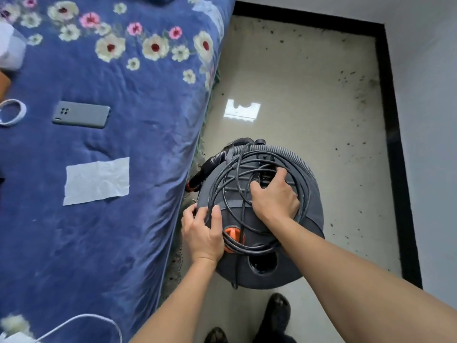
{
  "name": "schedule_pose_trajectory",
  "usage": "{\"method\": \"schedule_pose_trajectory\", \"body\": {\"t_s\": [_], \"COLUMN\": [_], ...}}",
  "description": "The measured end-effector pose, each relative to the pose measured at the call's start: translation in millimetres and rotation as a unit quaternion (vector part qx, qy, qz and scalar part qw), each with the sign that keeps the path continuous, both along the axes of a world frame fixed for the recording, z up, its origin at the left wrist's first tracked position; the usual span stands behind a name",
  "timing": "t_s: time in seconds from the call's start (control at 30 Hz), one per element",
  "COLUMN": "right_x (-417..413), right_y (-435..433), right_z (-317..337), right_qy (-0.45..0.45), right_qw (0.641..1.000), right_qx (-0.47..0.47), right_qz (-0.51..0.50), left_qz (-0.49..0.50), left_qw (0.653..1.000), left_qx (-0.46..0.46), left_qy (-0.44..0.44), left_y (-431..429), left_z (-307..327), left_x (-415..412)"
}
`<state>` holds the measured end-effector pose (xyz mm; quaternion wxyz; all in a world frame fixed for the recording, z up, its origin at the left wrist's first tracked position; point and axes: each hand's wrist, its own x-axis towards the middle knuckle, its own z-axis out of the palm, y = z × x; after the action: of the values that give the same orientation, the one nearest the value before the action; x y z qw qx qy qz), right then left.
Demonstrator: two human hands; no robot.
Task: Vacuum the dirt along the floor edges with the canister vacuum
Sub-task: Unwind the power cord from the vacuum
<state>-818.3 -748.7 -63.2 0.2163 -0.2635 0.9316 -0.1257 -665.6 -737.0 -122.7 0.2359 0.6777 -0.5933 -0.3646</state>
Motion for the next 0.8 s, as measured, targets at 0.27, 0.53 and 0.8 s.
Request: {"method": "schedule_pose_trajectory", "body": {"t_s": [0.27,0.53,0.8], "right_x": [-47,-82,-102], "right_y": [-64,-109,-133], "right_z": [-1,-1,9], "right_qy": [-0.023,-0.027,-0.063], "right_qw": [1.0,1.0,0.998], "right_qx": [-0.007,0.005,0.005], "right_qz": [-0.001,0.005,0.004], "left_qz": [-0.019,-0.019,-0.058], "left_qw": [1.0,1.0,0.997], "left_qx": [0.0,-0.001,0.036], "left_qy": [-0.01,-0.022,-0.042], "left_y": [-69,-116,-144], "left_z": [3,0,10], "left_x": [-44,-77,-96]}}
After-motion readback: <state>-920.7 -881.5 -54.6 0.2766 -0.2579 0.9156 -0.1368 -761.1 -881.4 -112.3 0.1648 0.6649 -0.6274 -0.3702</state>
